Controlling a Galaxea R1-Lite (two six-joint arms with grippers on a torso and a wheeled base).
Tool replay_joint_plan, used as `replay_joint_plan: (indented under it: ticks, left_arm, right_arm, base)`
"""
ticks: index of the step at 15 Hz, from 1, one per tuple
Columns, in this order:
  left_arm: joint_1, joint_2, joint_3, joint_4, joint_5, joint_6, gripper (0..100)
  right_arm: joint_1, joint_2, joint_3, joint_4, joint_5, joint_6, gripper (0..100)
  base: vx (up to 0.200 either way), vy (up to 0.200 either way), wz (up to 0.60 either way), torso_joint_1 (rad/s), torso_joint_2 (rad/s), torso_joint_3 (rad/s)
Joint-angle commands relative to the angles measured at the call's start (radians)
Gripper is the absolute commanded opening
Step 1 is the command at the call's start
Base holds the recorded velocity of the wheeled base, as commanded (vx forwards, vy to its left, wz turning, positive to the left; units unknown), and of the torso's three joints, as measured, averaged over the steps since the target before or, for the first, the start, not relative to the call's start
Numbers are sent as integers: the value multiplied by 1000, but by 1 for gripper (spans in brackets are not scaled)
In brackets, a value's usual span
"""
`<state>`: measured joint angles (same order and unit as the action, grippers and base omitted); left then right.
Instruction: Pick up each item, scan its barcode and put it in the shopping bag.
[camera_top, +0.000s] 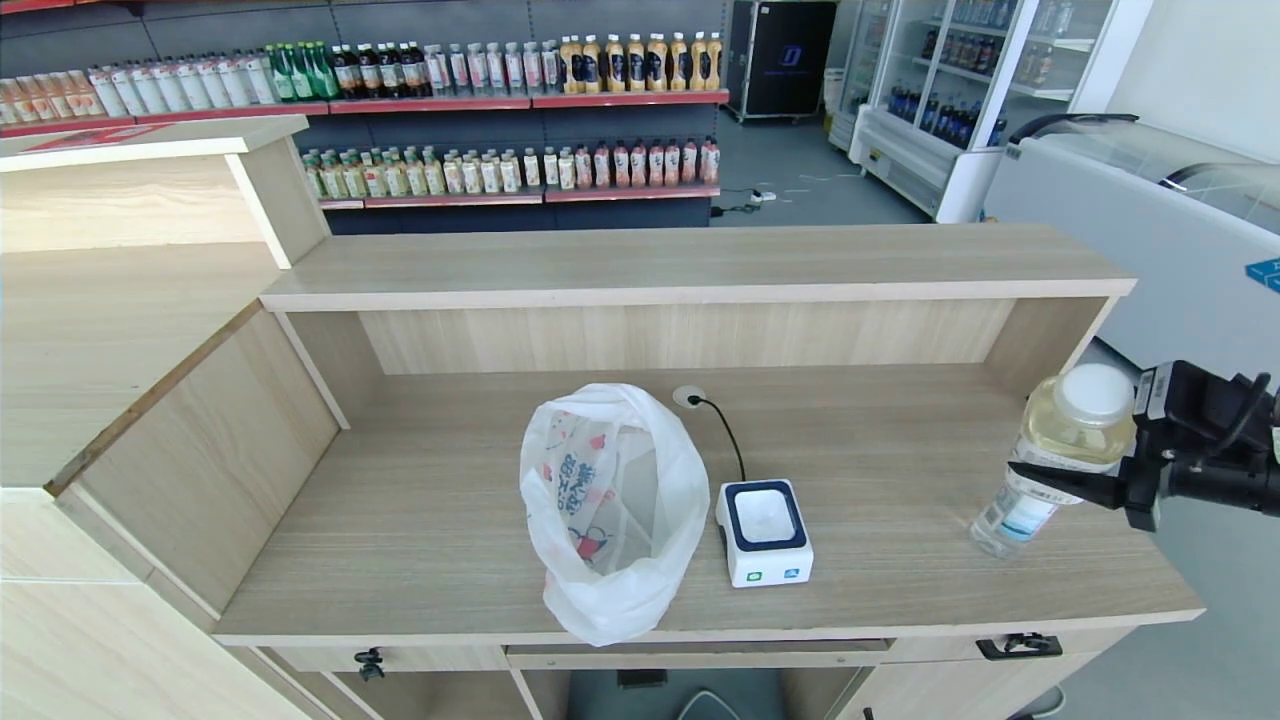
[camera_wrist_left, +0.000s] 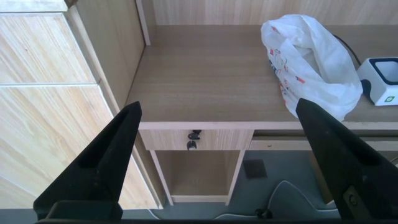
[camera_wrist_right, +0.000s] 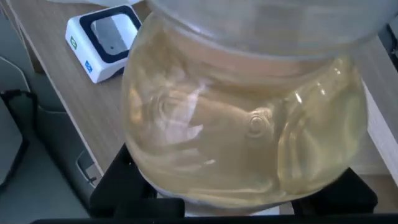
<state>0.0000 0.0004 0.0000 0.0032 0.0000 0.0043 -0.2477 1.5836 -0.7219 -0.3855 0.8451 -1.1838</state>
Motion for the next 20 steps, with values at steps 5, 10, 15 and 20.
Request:
replay_joint_plan:
  ticks: [5,10,15,20]
  left_arm:
    - [0,0,0,0,0,0,100]
    - [0,0,0,0,0,0,100]
    - [0,0,0,0,0,0,100]
    - [0,0,0,0,0,0,100]
  right_arm:
    - [-97,50,-34,-7,35,-204,0]
    - [-94,82,-56,-62,52,-333,0]
    - [-2,167,-19,-222,137,-389,0]
    - [34,300,-14,-233,226,-583,0]
  base:
    - [0,0,0,0,0,0]
    - [0,0,240,-1,1,-1]
    - [0,0,480,5,0,1]
    - [0,0,0,0,0,0]
